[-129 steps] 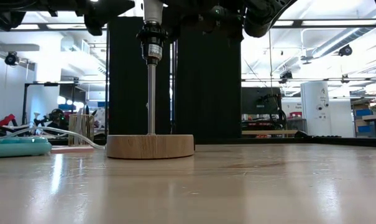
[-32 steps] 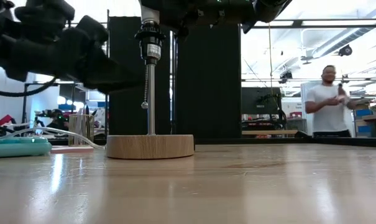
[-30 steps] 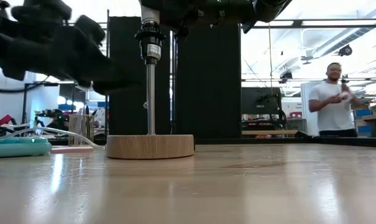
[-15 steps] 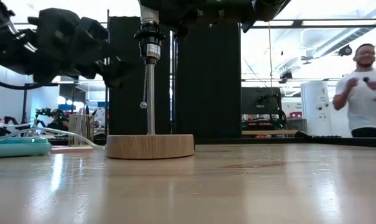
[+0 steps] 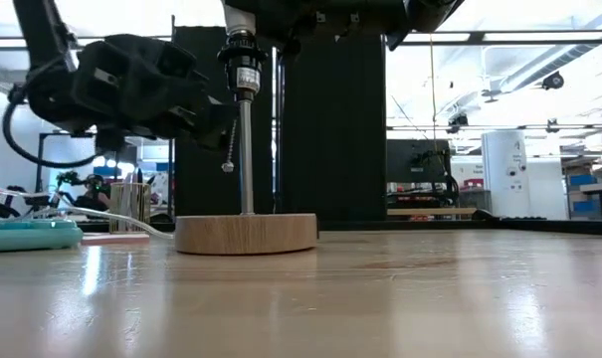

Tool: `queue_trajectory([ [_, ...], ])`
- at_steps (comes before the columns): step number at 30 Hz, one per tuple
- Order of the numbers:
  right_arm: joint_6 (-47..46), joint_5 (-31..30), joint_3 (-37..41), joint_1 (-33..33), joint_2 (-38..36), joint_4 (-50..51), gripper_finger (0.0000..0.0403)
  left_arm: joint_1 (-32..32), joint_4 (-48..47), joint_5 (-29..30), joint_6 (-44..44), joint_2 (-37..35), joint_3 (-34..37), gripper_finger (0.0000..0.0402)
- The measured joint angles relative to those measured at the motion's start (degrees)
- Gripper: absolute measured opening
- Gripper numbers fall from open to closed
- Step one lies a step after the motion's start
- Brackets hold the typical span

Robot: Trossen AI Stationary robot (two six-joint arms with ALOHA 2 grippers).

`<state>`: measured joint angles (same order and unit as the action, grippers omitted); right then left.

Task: Screw lightbulb
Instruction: Insert the lightbulb into the lamp

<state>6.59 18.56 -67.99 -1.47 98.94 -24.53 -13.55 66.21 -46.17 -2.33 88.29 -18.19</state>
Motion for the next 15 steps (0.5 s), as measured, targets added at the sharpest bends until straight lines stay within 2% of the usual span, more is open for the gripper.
queue_trajectory([
  [5,-0.4,-0.7,0.0,0.0,0.0,-0.6,0.0147,-3.2,1.2,0.5,1.5,1.5,-0.9,0.0261],
  [9,-0.9,-0.8,0.0,0.1,0.0,-0.5,0.0150,-6.2,-1.3,-0.4,-0.1,1.4,-0.4,0.0261],
  [13,-0.6,-0.8,0.0,0.1,0.0,-0.4,0.0146,-5.9,-0.5,-1.0,-2.2,0.9,-0.3,0.0261],
  [15,-0.5,-0.8,-0.1,0.1,0.0,-0.3,0.0145,-4.7,0.6,0.6,-3.4,0.9,-0.3,0.0261],
])
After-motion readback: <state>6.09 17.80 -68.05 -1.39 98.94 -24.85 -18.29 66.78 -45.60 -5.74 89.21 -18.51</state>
